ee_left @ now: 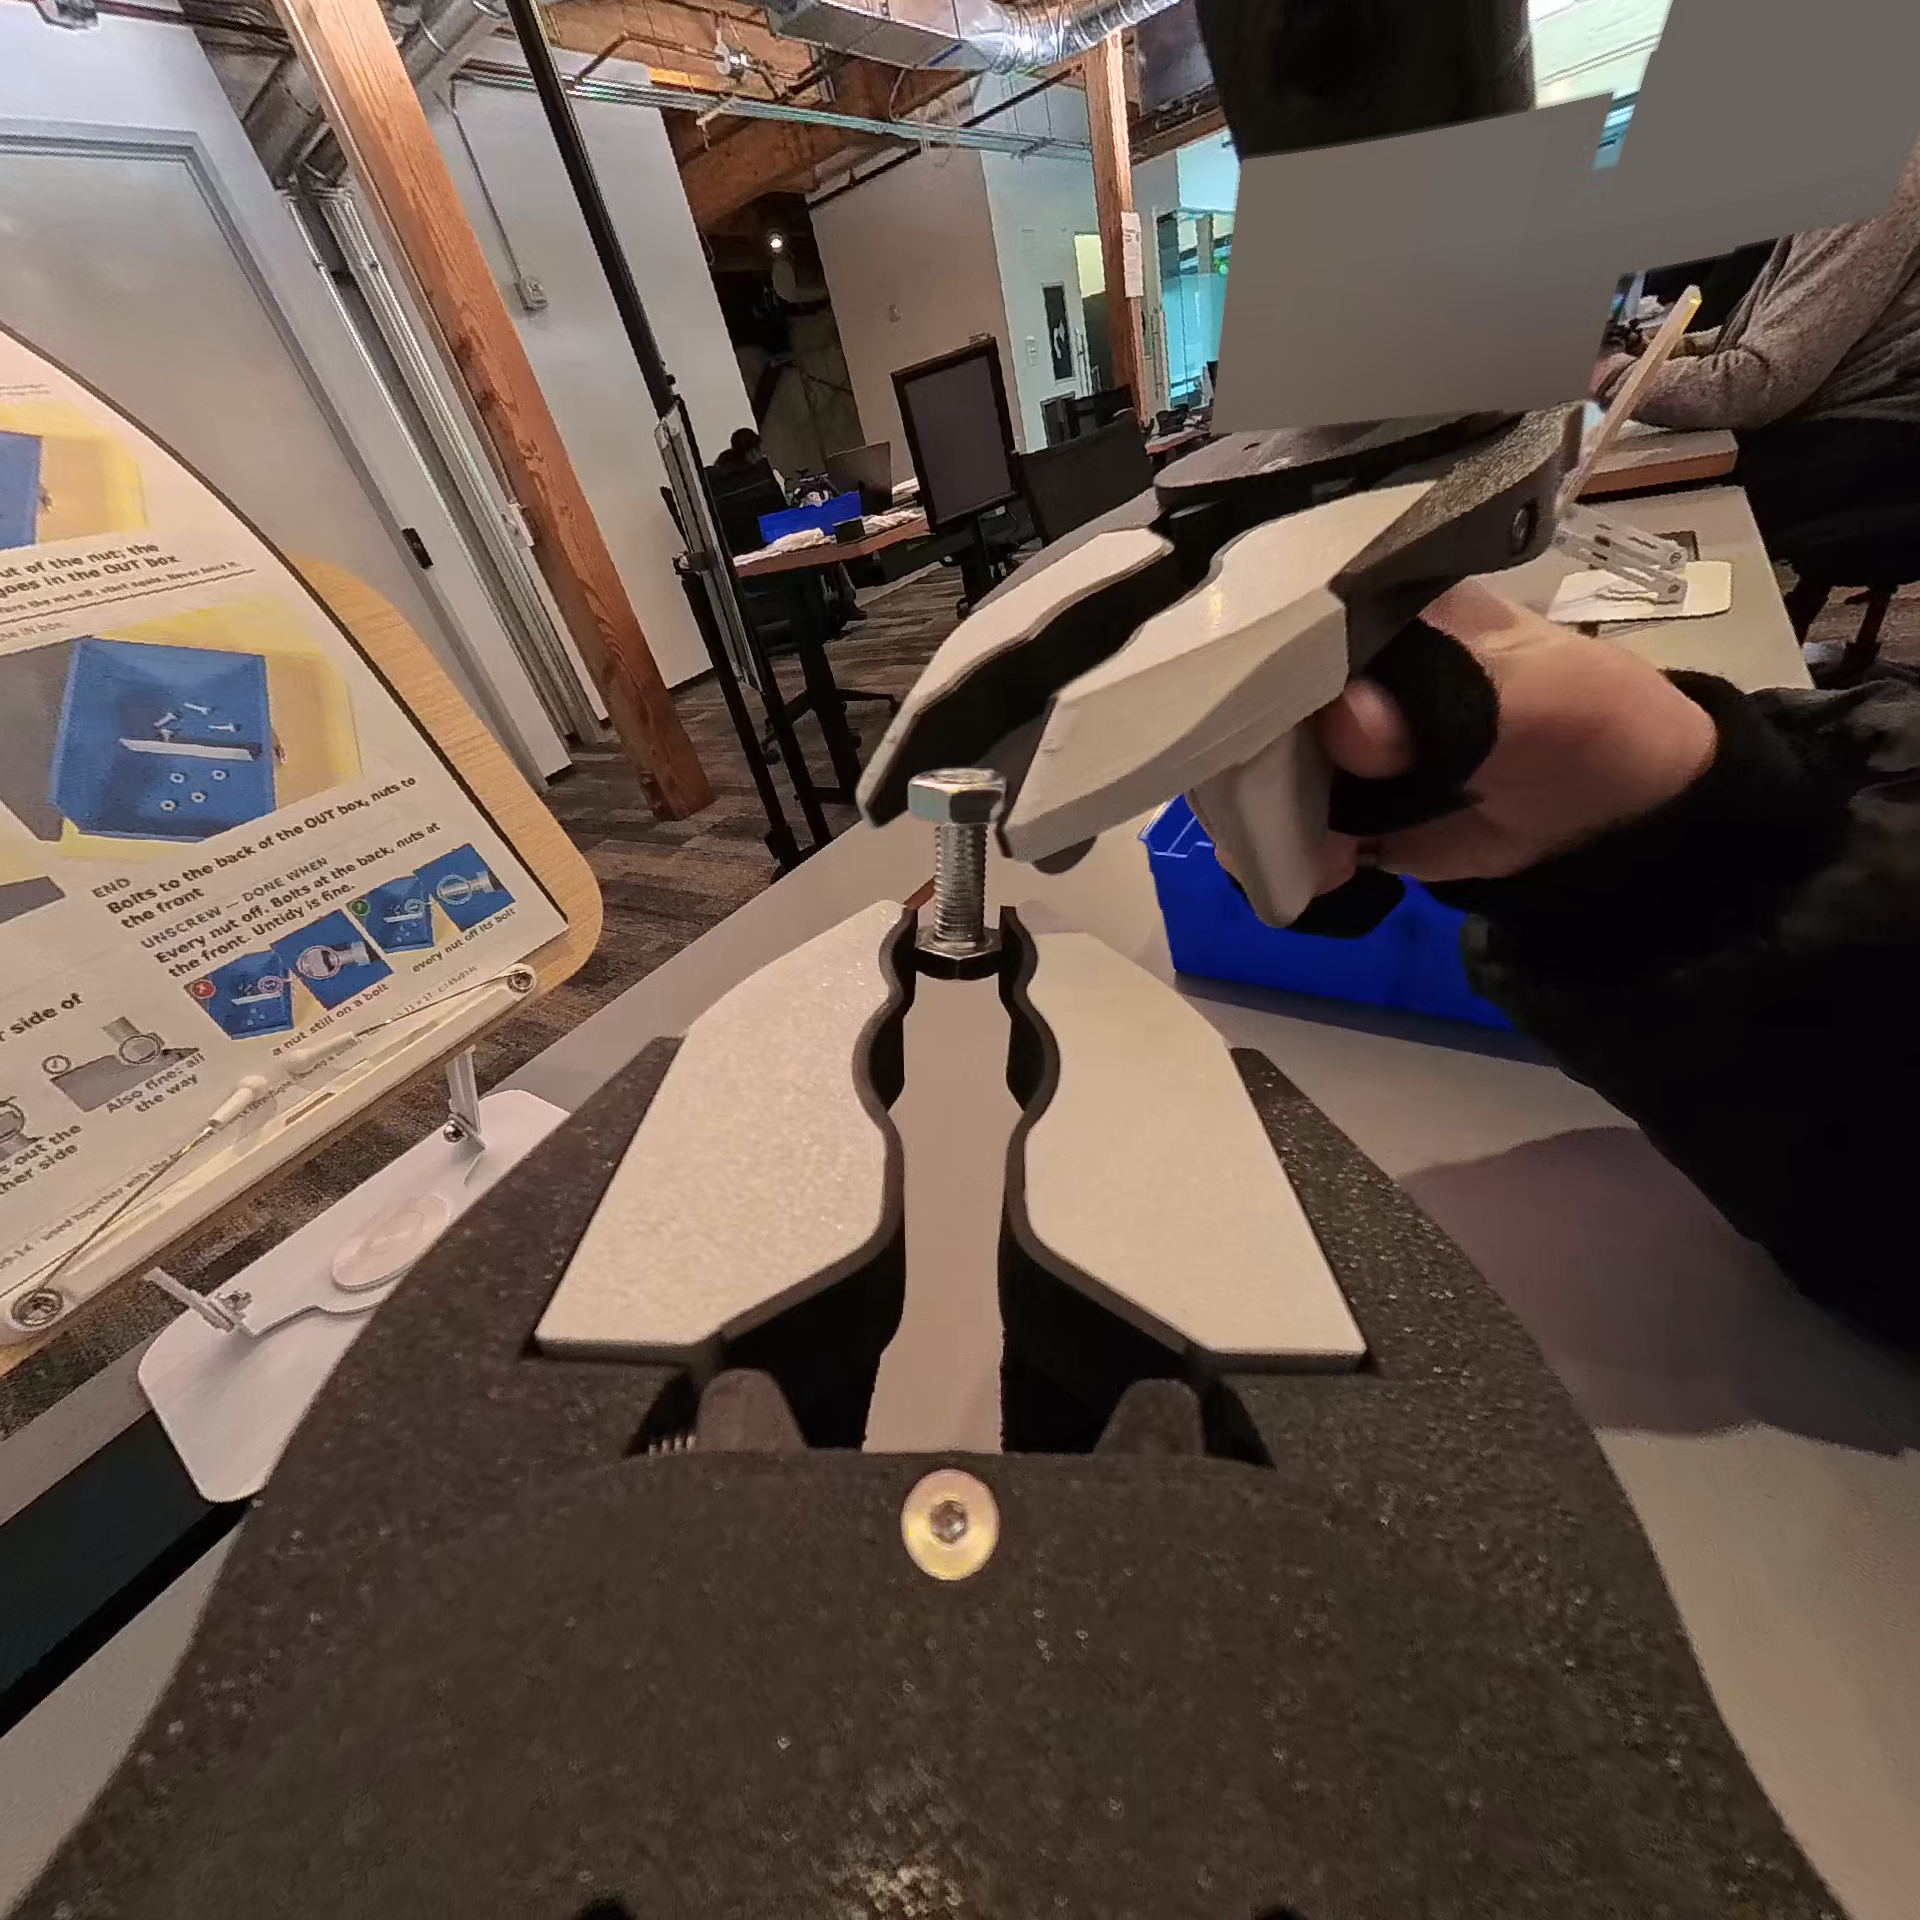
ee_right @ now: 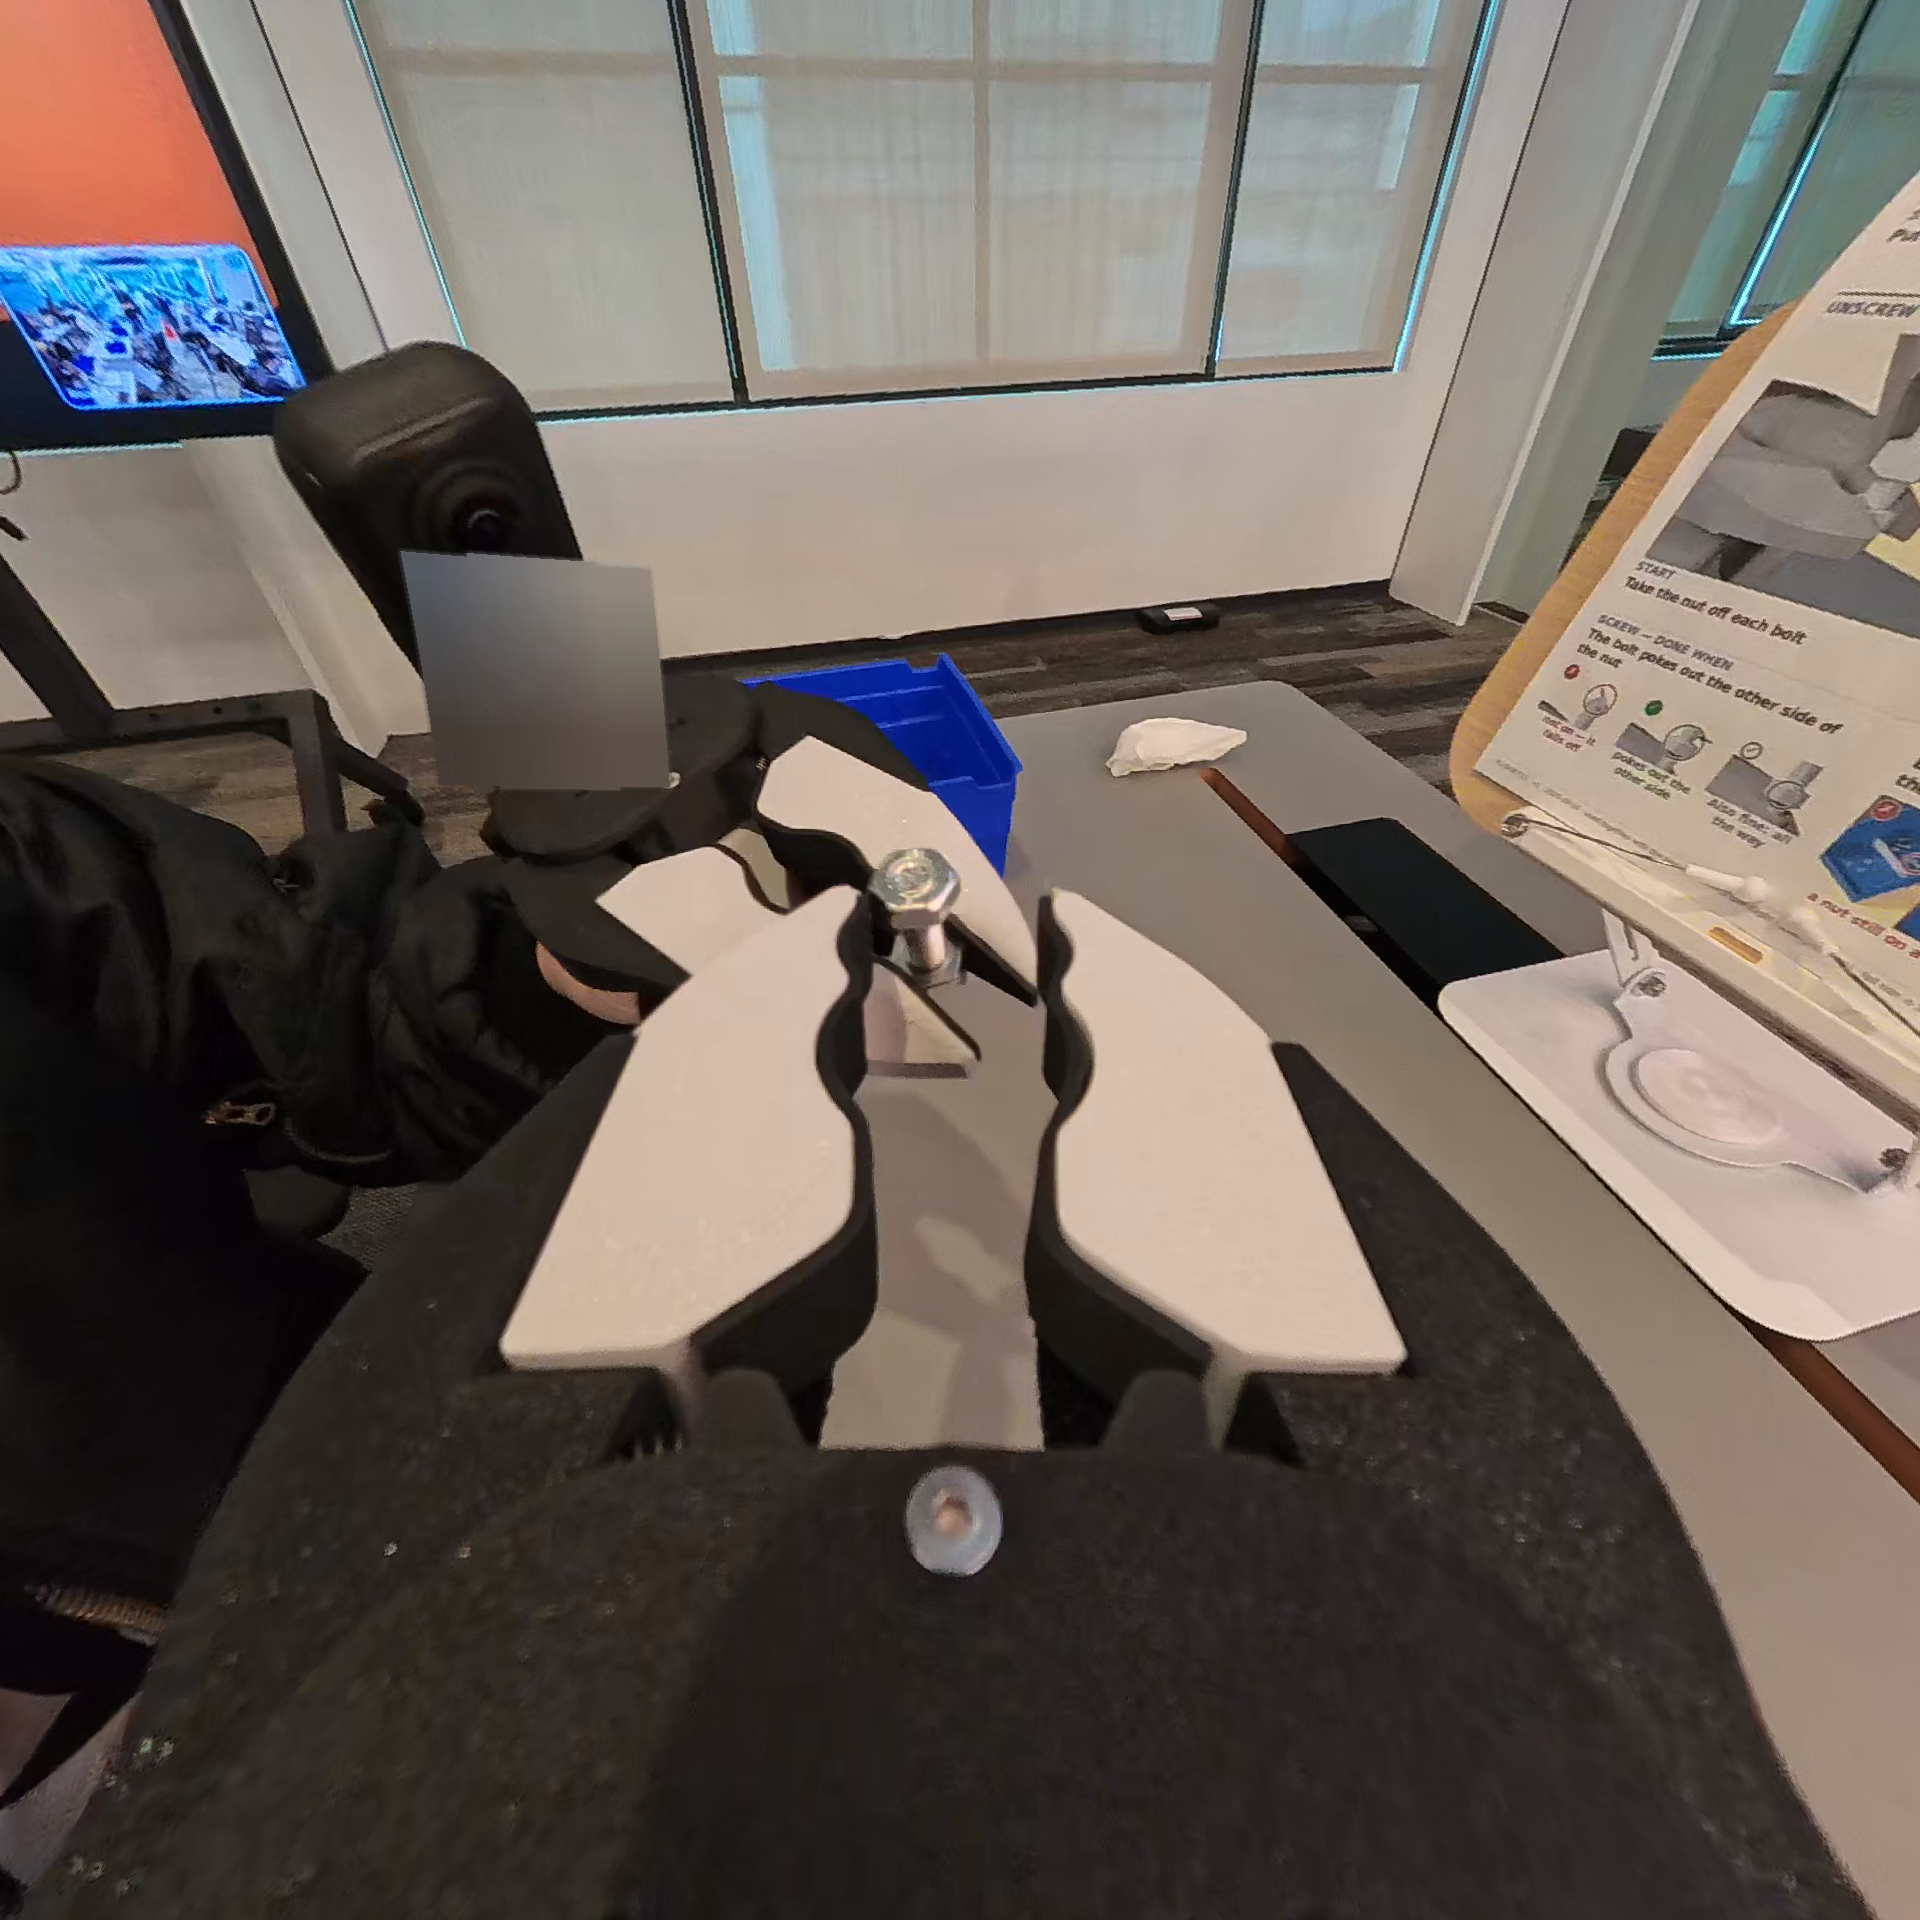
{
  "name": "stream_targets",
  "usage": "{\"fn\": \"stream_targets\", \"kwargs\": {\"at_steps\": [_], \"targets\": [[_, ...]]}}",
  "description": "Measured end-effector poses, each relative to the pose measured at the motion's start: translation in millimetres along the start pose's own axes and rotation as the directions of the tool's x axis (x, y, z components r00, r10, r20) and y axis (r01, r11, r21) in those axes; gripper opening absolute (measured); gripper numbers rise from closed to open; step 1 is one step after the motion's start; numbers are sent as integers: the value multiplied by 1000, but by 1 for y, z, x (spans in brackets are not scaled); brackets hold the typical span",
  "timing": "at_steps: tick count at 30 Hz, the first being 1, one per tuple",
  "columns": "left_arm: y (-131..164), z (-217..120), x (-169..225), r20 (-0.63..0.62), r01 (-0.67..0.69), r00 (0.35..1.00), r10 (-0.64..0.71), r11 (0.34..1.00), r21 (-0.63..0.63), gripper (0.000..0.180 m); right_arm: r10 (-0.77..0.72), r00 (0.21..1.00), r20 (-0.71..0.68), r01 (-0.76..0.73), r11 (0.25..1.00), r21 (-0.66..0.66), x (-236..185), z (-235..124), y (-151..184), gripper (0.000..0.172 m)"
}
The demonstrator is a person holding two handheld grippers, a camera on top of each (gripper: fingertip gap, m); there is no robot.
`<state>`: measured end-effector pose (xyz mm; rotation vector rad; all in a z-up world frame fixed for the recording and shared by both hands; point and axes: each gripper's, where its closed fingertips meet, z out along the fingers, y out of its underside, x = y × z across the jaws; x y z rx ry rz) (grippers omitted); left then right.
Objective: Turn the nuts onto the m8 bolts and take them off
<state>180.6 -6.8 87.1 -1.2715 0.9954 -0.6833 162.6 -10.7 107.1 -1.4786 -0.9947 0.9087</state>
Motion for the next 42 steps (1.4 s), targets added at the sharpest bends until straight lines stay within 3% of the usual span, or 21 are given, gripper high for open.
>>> {"fn": "stream_targets", "kwargs": {"at_steps": [12,17,22,24,27,30,32,35,38,40,42], "targets": [[4,2,-1,6,-14,1000,14,1000,-18,15,28,1000,3,-28,1000,11,0,-6,-4,33],[12,6,-1,38,-81,996,83,995,-66,15,47,994,-94,-52,997,-51,6,-6,3,33],[17,8,0,50,-109,992,114,990,-91,15,36,988,-151,-57,989,-138,4,-3,14,29],[18,8,1,48,-111,992,116,989,-96,15,28,988,-151,-50,989,-142,1,-3,14,17],[19,8,4,13,-112,993,114,988,-106,15,-17,989,-146,-8,985,-174,-1,-5,16,15],[19,5,19,-136,-46,990,30,993,-113,15,-96,994,-56,82,972,-219,-10,-10,18,15],[19,-1,34,-282,0,959,-37,991,-131,15,-160,986,49,168,958,-234,-22,-14,22,15],[24,-16,59,-495,38,858,-136,979,-202,15,-277,932,235,327,921,-213,-43,-18,32,15],[26,-34,85,-674,105,690,-264,958,-268,15,-369,839,400,450,884,-129,-65,-23,41,15],[20,-46,100,-772,184,526,-358,933,-308,15,-421,773,475,497,867,-42,-78,-28,42,15],[18,-43,99,-775,250,486,-405,914,-321,15,-458,770,444,513,858,-4,-74,-28,38,15]]}}
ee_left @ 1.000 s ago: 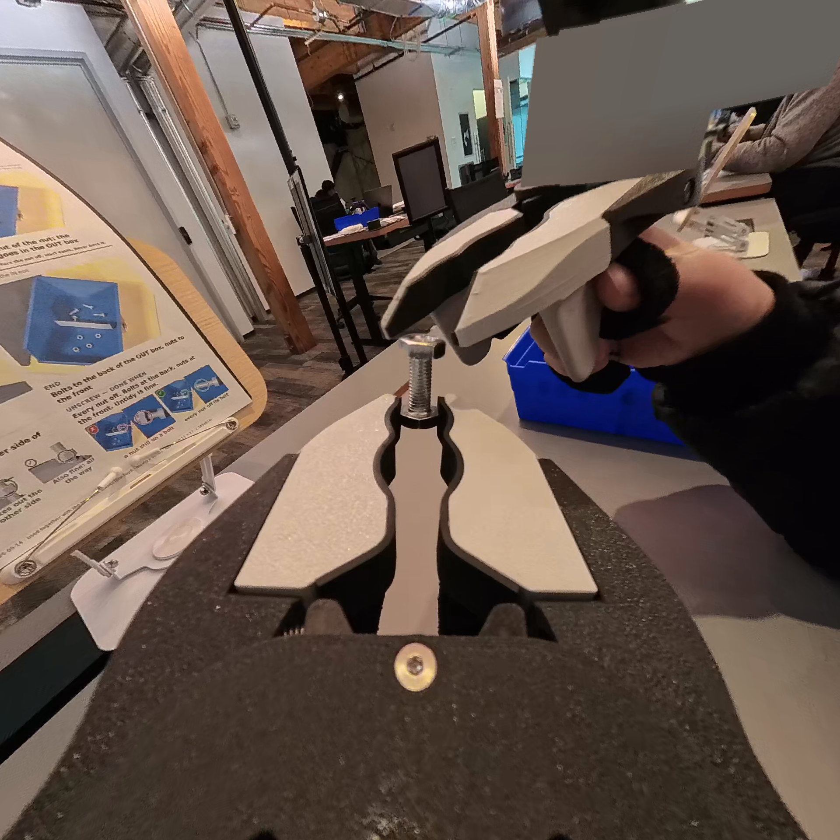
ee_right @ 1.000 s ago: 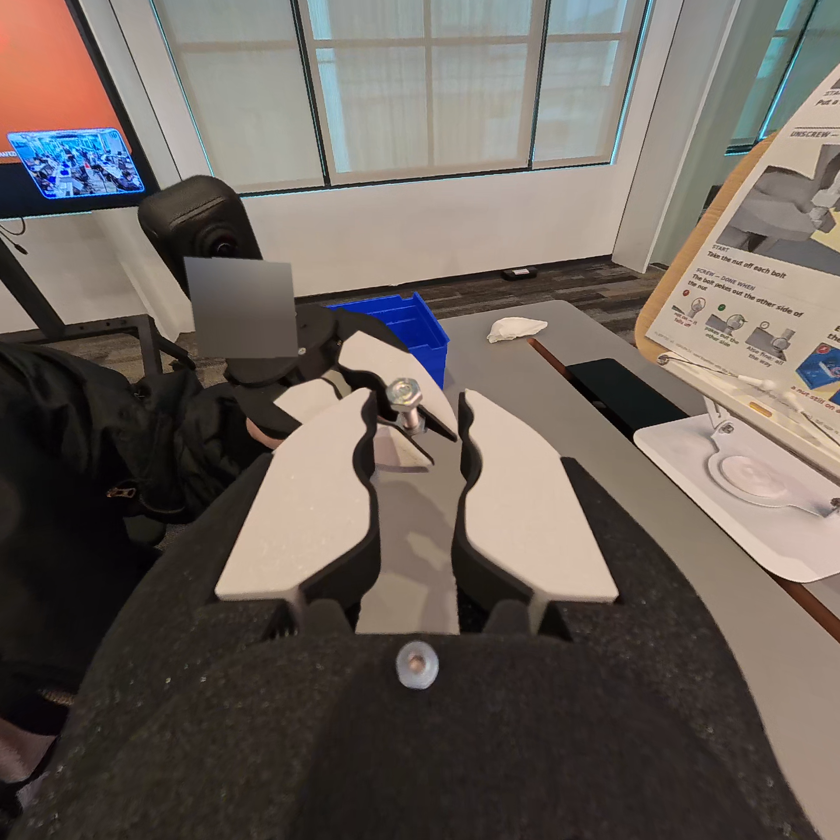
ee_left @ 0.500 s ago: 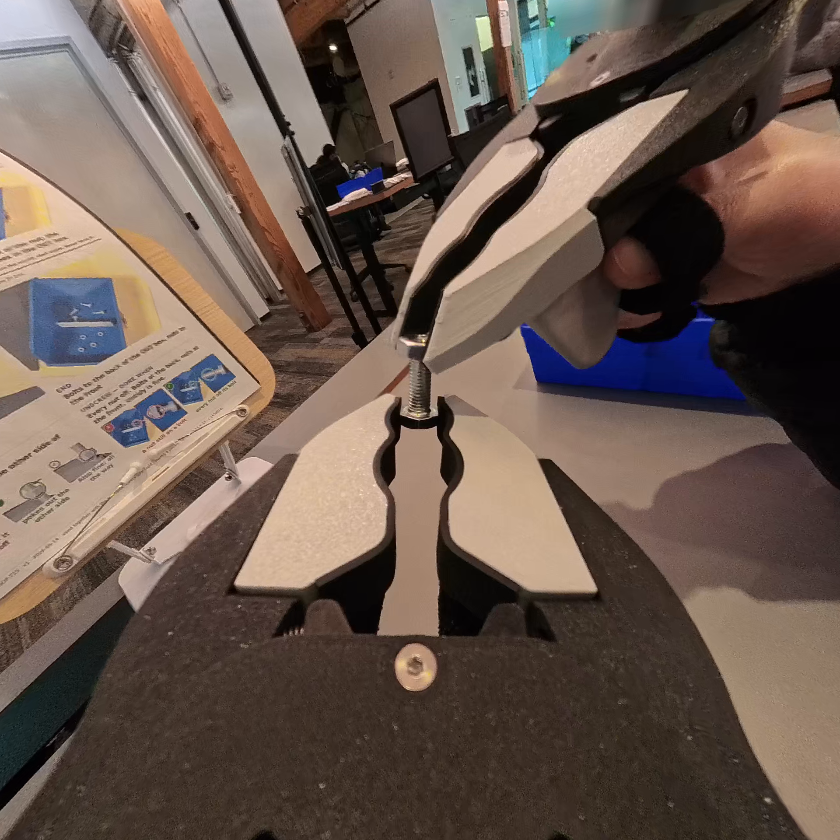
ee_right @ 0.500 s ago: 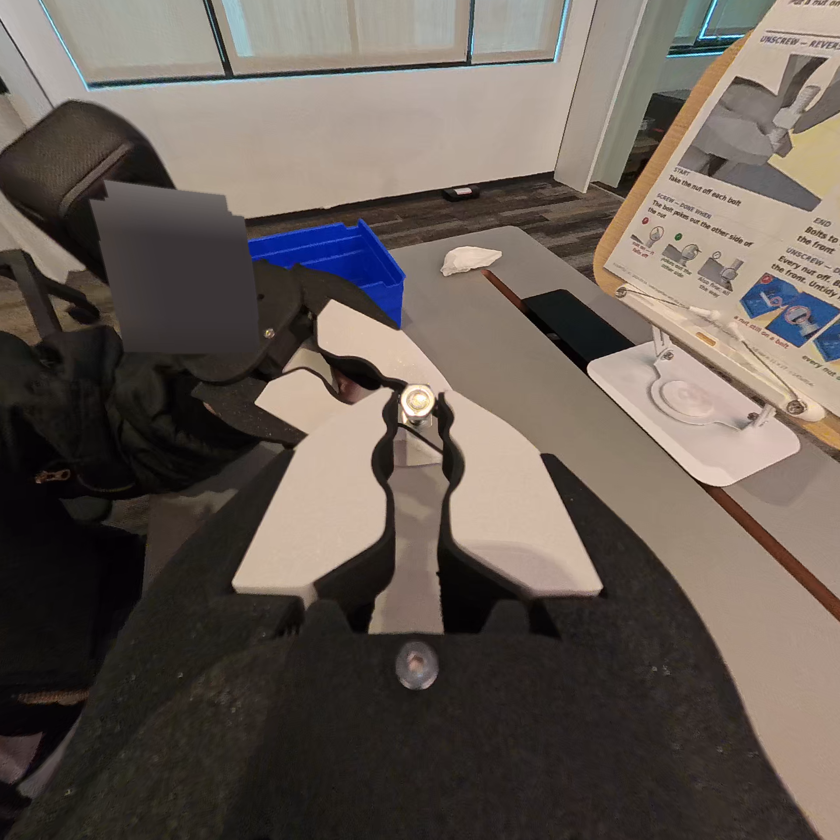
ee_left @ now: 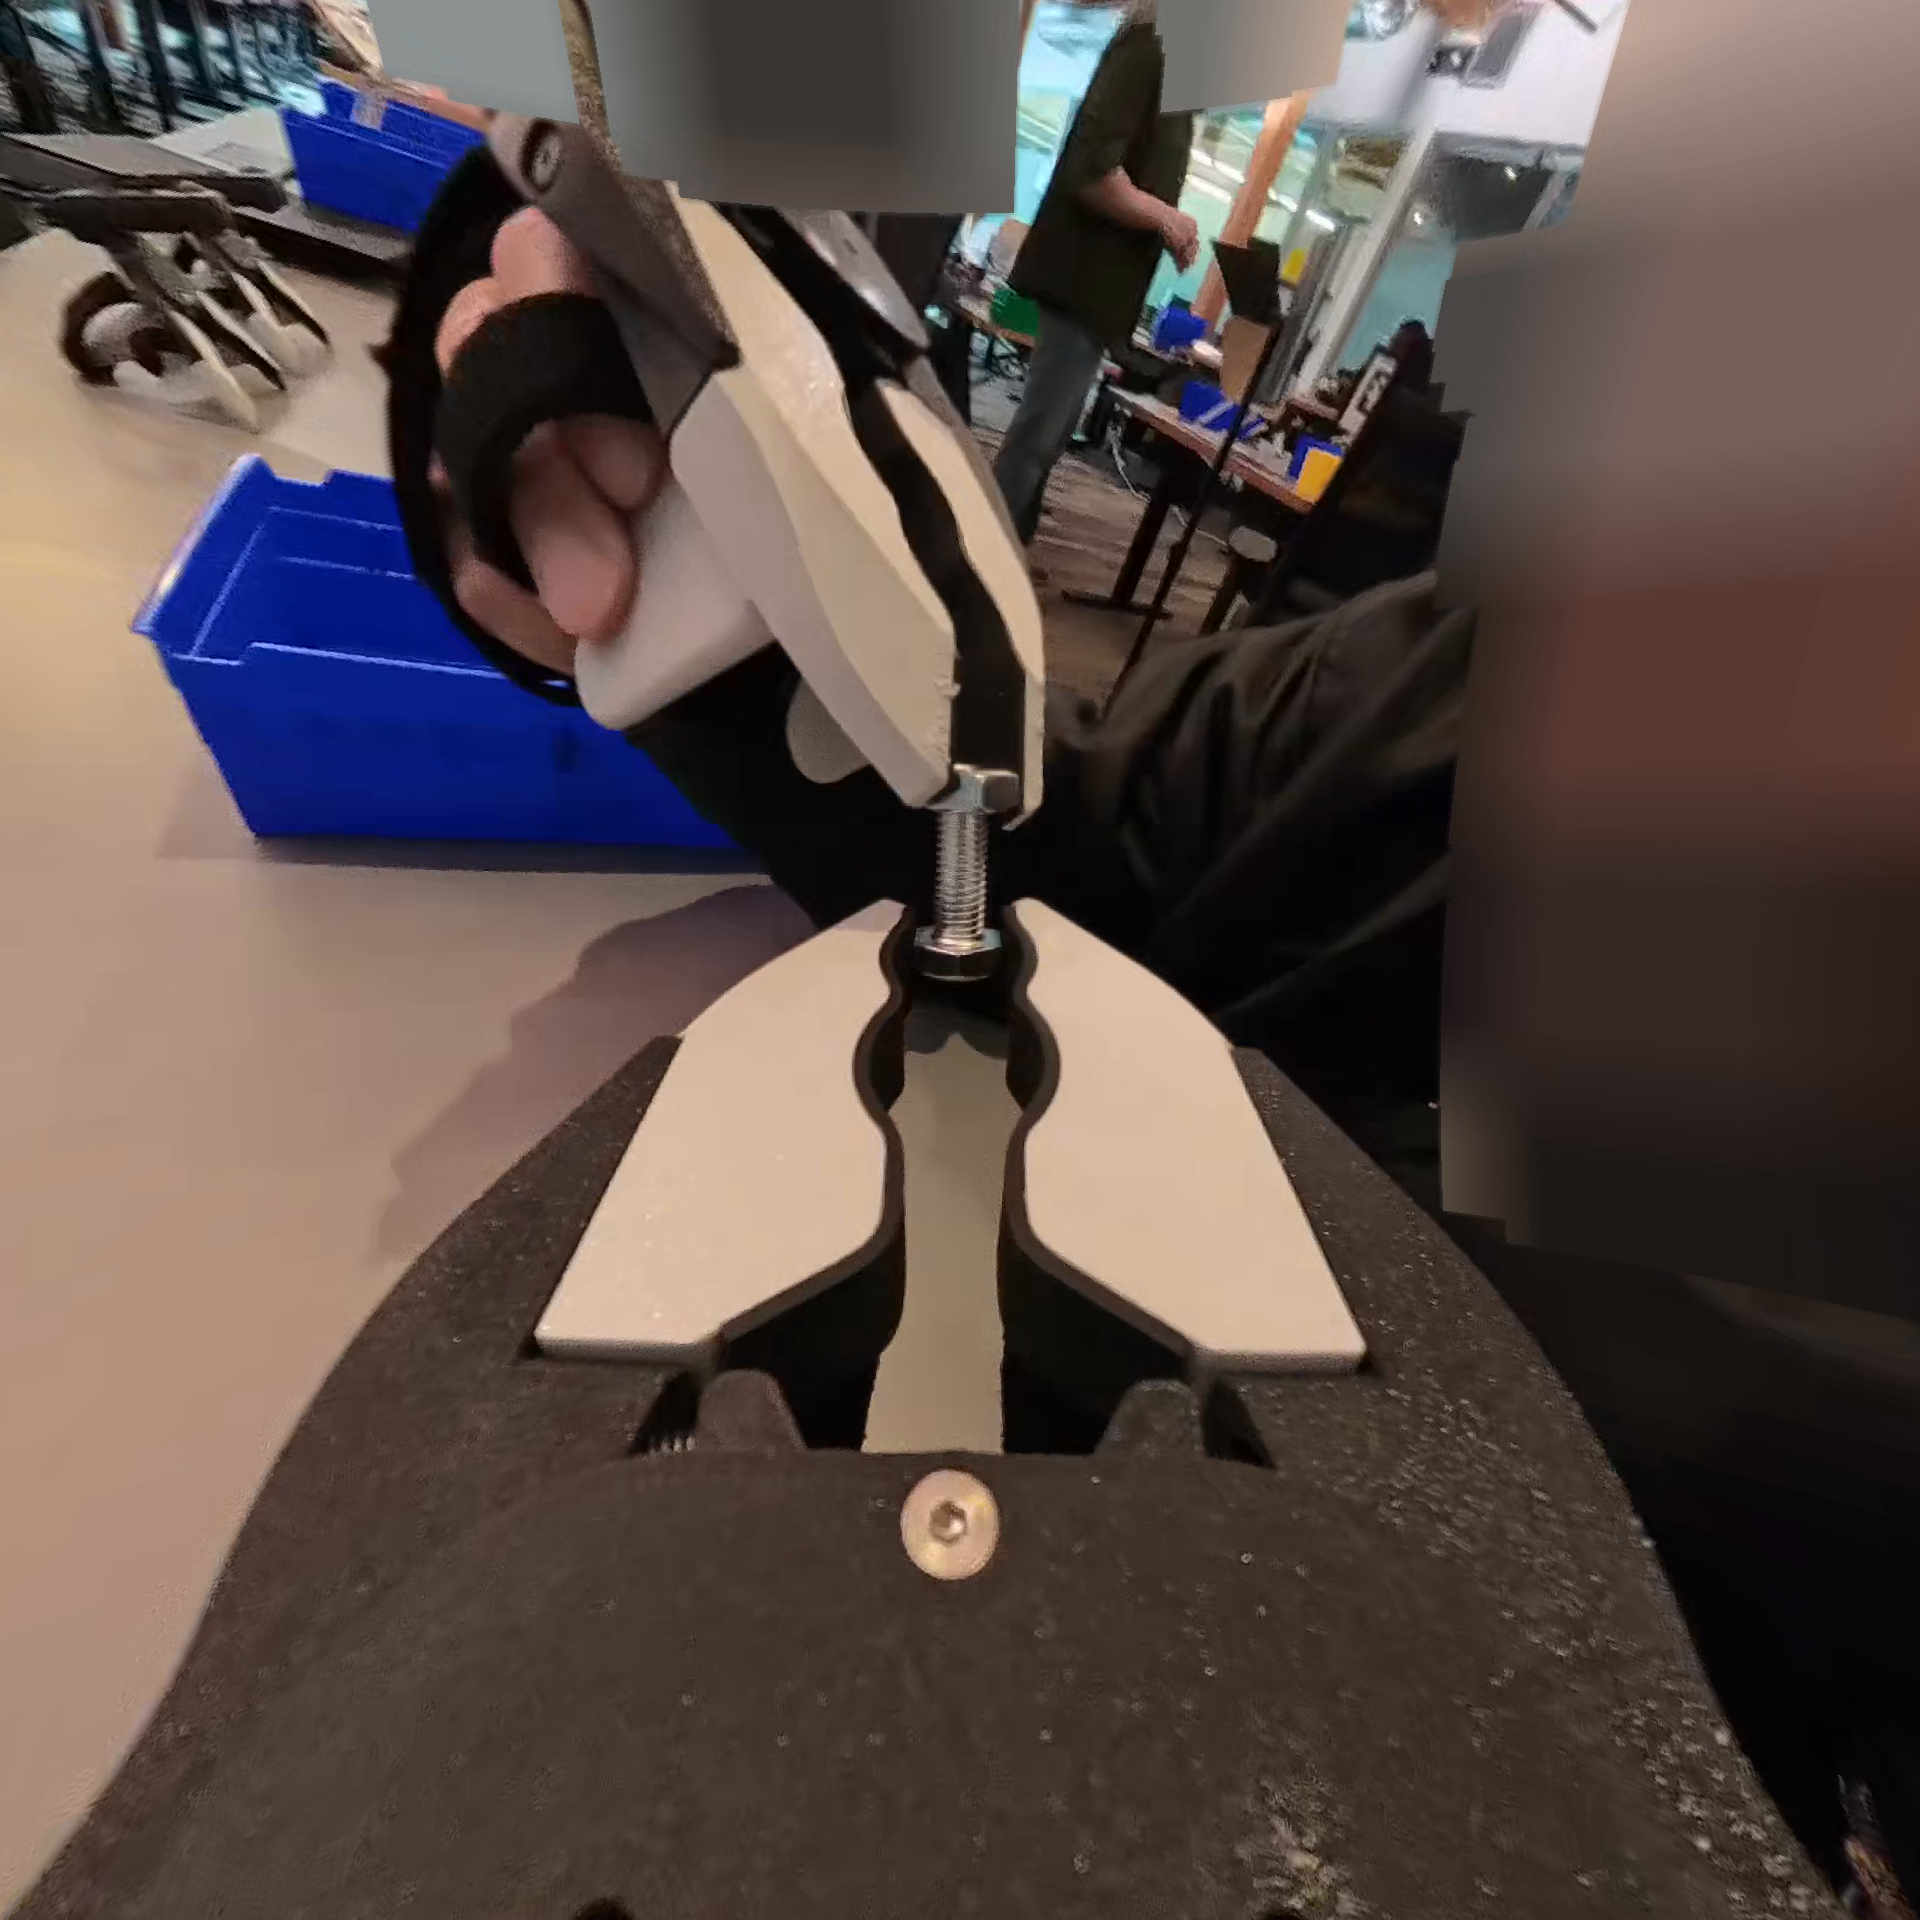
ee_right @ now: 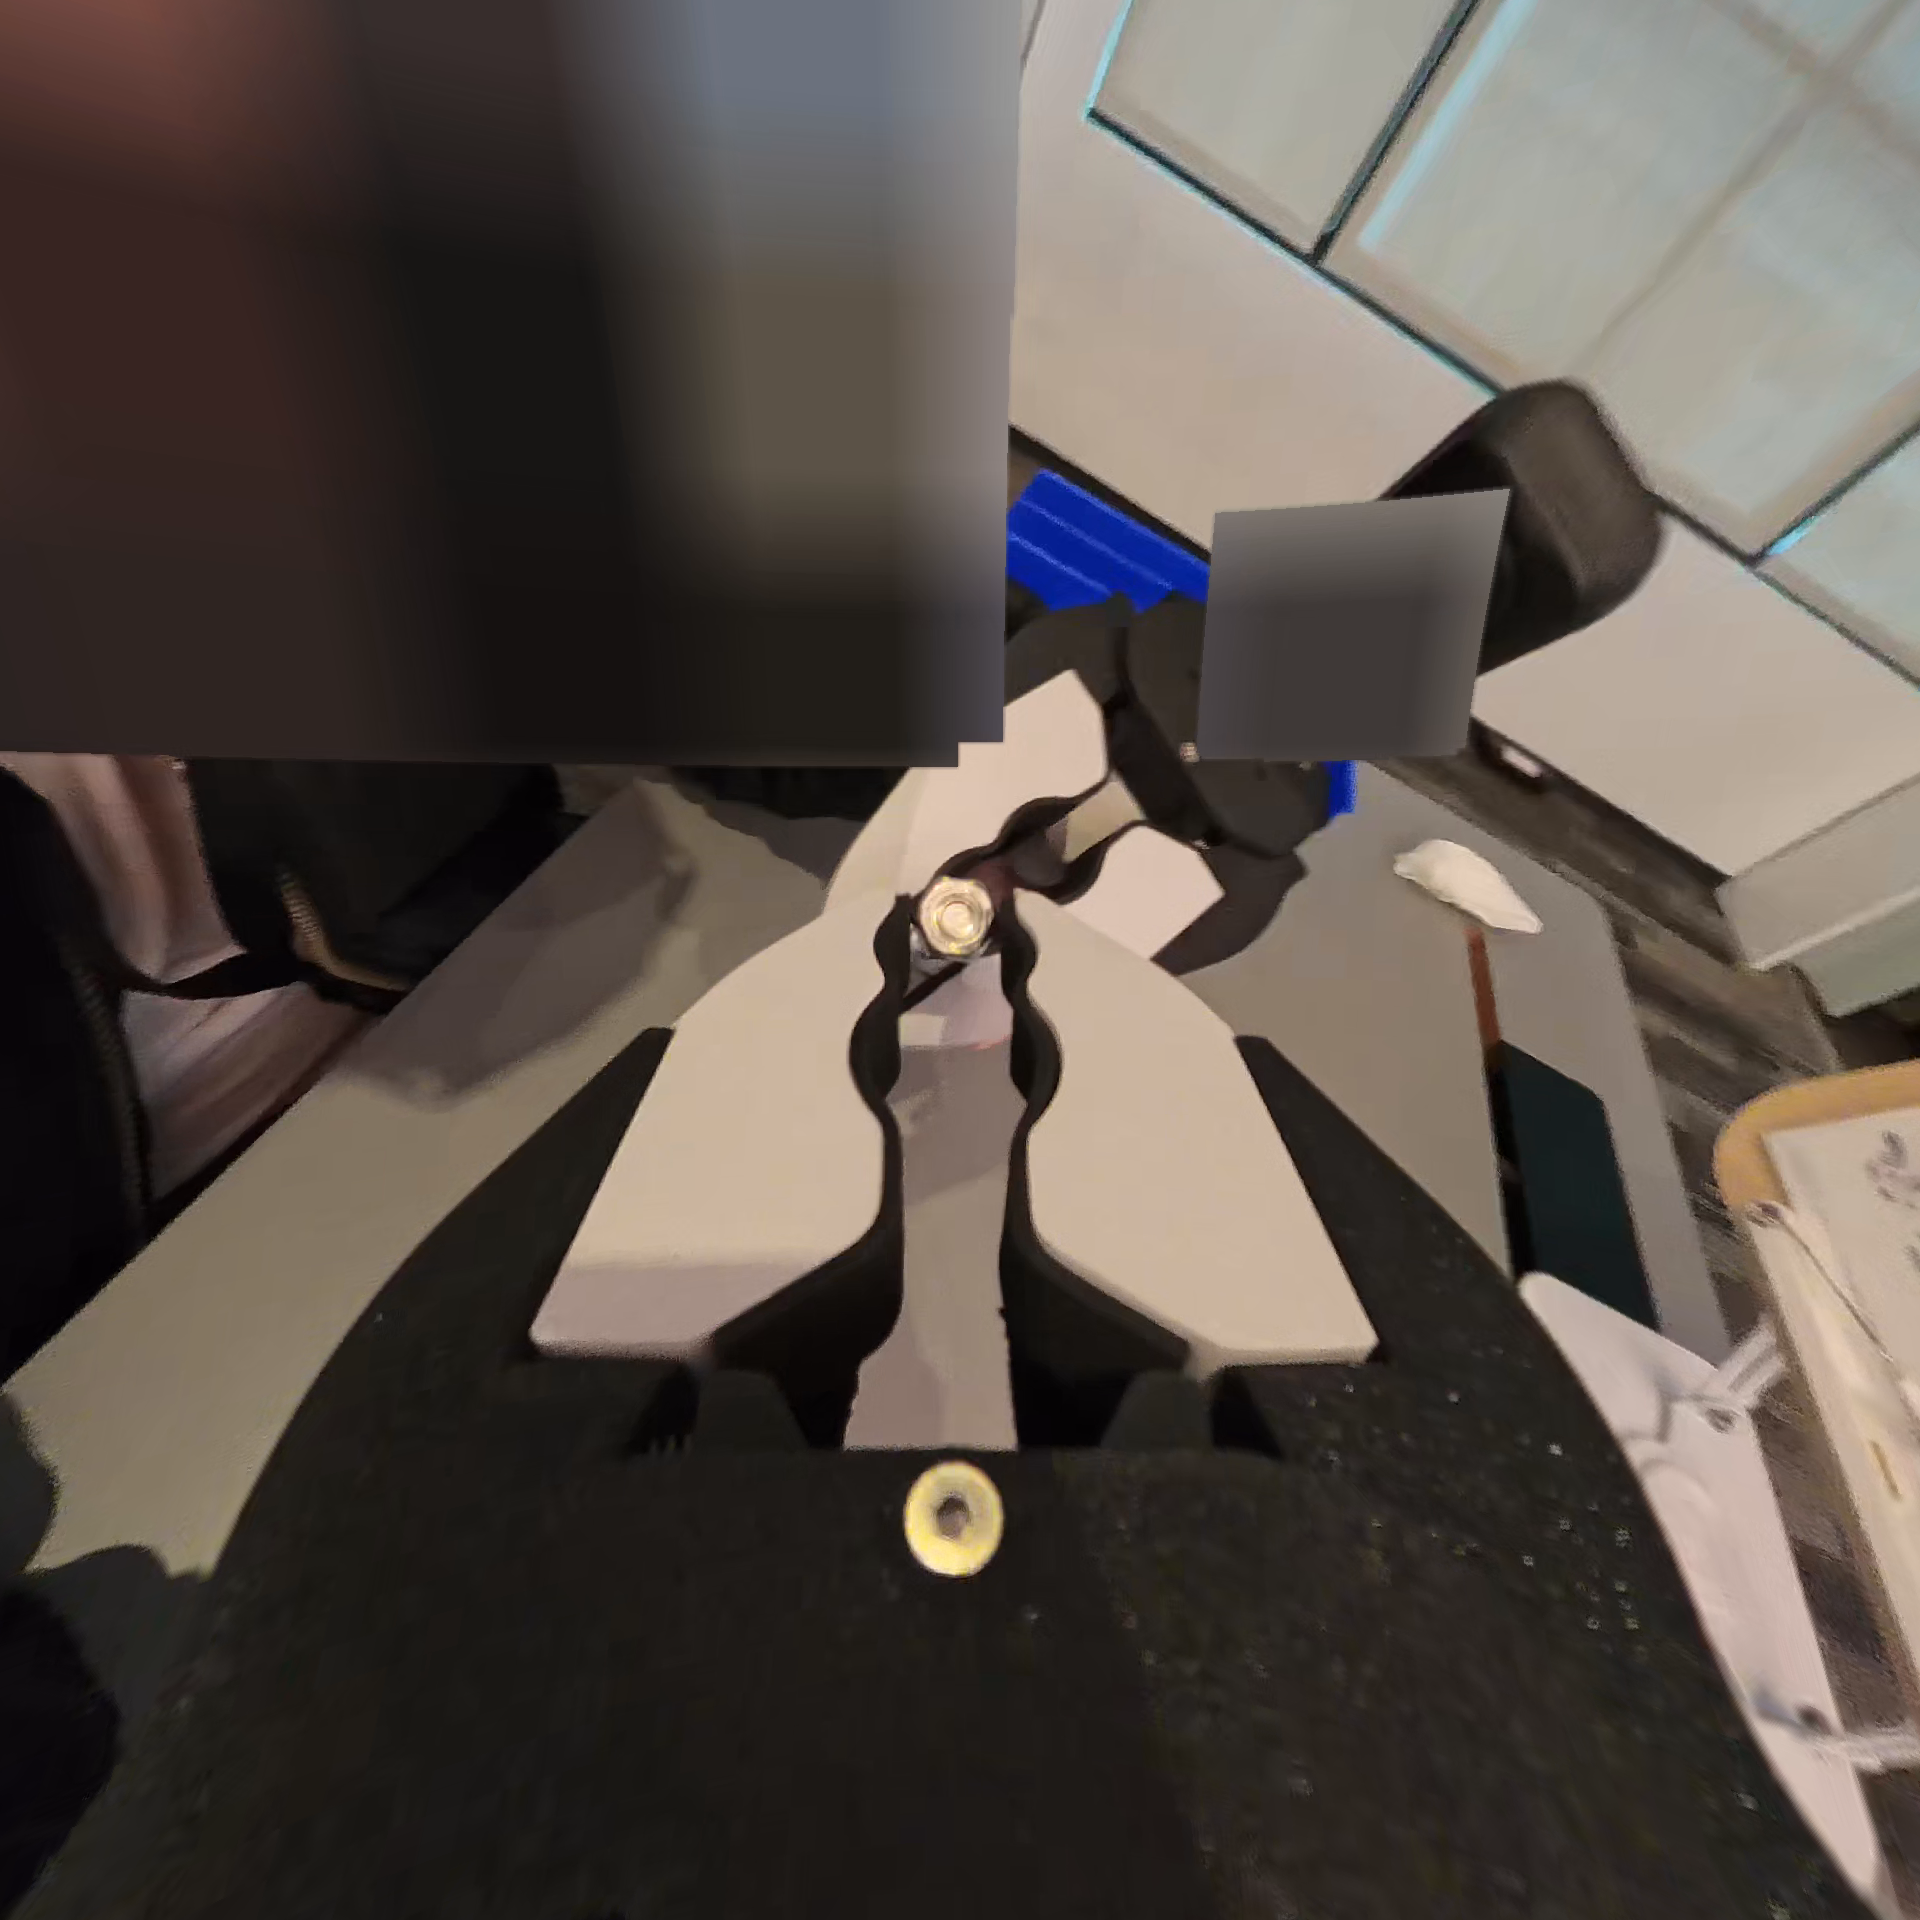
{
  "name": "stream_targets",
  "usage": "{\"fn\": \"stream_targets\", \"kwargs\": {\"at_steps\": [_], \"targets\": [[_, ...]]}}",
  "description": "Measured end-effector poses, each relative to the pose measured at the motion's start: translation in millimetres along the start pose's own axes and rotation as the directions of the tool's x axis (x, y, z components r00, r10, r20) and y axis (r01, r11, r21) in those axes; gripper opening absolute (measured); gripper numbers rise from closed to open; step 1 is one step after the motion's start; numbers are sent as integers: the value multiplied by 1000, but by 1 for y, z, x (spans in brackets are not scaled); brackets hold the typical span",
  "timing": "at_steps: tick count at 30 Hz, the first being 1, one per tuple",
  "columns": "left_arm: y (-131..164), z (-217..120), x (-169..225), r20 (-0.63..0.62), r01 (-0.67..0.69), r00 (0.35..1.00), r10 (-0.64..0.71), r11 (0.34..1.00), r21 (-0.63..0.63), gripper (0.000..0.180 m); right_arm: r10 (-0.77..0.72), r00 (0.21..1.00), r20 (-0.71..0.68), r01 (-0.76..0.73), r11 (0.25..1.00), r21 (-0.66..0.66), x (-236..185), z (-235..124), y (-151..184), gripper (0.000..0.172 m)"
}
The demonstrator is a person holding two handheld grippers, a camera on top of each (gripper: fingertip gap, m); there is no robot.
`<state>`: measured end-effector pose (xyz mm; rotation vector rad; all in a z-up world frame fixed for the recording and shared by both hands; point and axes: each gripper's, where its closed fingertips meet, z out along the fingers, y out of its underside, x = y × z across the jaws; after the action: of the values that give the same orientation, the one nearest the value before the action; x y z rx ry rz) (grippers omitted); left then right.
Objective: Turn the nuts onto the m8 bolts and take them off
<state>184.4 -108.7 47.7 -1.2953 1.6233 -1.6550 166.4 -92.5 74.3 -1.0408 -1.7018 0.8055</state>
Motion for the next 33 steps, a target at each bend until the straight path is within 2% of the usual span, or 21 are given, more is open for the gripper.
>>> {"fn": "stream_targets", "kwargs": {"at_steps": [2,3,6,9,12,14,18,23,25,27,30,31,33], "targets": [[-1,-3,-16,94,-1,996,1,1000,5,15,76,996,-50,-77,997,-13,11,-2,3,19],[-2,-6,-22,142,-15,990,14,1000,9,15,129,989,-78,-130,992,-7,17,-3,4,29],[-11,-16,-37,258,-42,966,28,998,47,15,270,946,-177,-270,963,26,39,-7,5,35],[-17,-34,-63,486,-125,868,102,992,17,15,429,856,-290,-435,899,46,59,-13,14,34],[-22,-45,-74,608,-183,778,157,983,-19,15,590,743,-315,-578,804,142,71,-16,16,32],[-22,-48,-79,659,-207,726,195,976,-61,15,646,688,-331,-628,758,175,75,-15,20,27],[-25,-55,-86,750,-259,602,274,956,-141,15,693,613,-379,-693,702,162,76,-9,32,27],[-26,-59,-92,811,-298,444,381,916,-267,15,718,572,-398,-719,672,179,79,-8,37,27],[-24,-59,-94,814,-301,404,417,901,-312,15,721,579,-379,-724,669,167,77,-6,37,21],[-24,-59,-95,818,-306,392,421,898,-316,15,706,595,-383,-712,685,157,77,-5,36,16],[-23,-55,-90,785,-303,458,417,904,-303,15,640,662,-390,-665,742,87,71,-5,34,16],[-22,-51,-85,761,-303,504,409,909,-288,15,610,698,-375,-640,766,55,67,-5,32,16],[-18,-42,-71,676,-264,650,346,938,-226,15,531,789,-309,-563,826,-18,55,-3,26,16]]}}
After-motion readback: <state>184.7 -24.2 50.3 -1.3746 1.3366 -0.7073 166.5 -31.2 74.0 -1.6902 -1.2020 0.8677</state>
